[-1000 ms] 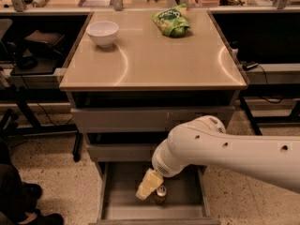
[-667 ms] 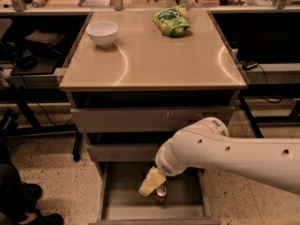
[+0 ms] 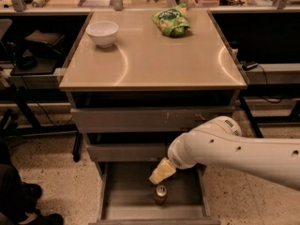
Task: Pick orange can from bottom drawer and place on counter
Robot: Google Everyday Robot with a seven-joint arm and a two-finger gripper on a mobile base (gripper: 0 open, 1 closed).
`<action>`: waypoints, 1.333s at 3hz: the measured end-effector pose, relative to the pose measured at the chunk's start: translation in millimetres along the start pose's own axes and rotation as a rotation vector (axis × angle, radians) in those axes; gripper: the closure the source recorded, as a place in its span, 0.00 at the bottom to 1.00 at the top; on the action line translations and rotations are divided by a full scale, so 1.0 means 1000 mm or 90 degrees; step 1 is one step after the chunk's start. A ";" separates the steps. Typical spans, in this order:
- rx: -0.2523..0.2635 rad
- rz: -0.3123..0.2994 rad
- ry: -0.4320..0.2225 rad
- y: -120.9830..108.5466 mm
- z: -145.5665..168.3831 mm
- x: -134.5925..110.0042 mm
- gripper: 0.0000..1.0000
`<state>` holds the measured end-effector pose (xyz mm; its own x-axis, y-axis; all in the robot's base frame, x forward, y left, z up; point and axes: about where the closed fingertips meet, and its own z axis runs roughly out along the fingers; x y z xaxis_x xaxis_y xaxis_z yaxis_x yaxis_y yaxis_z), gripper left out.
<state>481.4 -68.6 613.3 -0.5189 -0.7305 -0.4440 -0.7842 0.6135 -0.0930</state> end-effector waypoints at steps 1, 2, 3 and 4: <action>-0.010 0.031 -0.001 -0.003 0.022 0.009 0.00; -0.020 0.072 -0.009 -0.009 0.055 0.022 0.00; -0.054 0.117 -0.006 0.003 0.114 0.053 0.00; -0.054 0.117 -0.006 0.003 0.115 0.053 0.00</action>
Offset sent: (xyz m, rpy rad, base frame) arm 0.0276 -0.0086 -0.1043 0.1191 0.0723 -0.1494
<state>490.5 -71.5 487.3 -0.6537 -0.6051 -0.4544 -0.7020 0.7091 0.0656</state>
